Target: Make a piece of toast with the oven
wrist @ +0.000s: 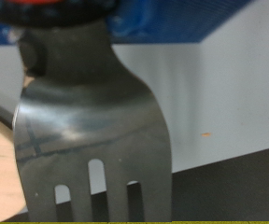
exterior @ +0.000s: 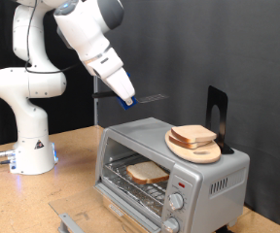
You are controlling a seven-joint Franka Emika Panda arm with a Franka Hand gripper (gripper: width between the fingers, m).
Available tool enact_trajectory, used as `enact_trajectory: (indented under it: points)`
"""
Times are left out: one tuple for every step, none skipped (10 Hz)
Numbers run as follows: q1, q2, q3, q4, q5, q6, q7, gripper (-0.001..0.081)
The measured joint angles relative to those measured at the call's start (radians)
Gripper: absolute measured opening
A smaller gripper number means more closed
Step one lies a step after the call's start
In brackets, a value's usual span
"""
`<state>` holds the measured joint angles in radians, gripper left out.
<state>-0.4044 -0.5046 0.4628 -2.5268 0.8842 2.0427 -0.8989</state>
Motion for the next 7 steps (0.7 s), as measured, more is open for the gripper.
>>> enact_trajectory:
  points:
    - [0.0, 0.002, 0.023, -0.013, 0.006, 0.033, 0.007, 0.0269]
    - [0.001, 0.007, 0.049, -0.026, 0.016, 0.068, 0.015, 0.0269]
    - [0.002, 0.015, 0.073, -0.036, 0.027, 0.098, 0.018, 0.0269]
    - [0.002, 0.024, 0.093, -0.041, 0.037, 0.119, 0.02, 0.0269]
    - [0.003, 0.035, 0.111, -0.045, 0.048, 0.139, 0.02, 0.0269]
    - [0.002, 0.046, 0.13, -0.05, 0.056, 0.165, 0.032, 0.0269]
    - [0.002, 0.06, 0.153, -0.054, 0.058, 0.197, 0.063, 0.0269]
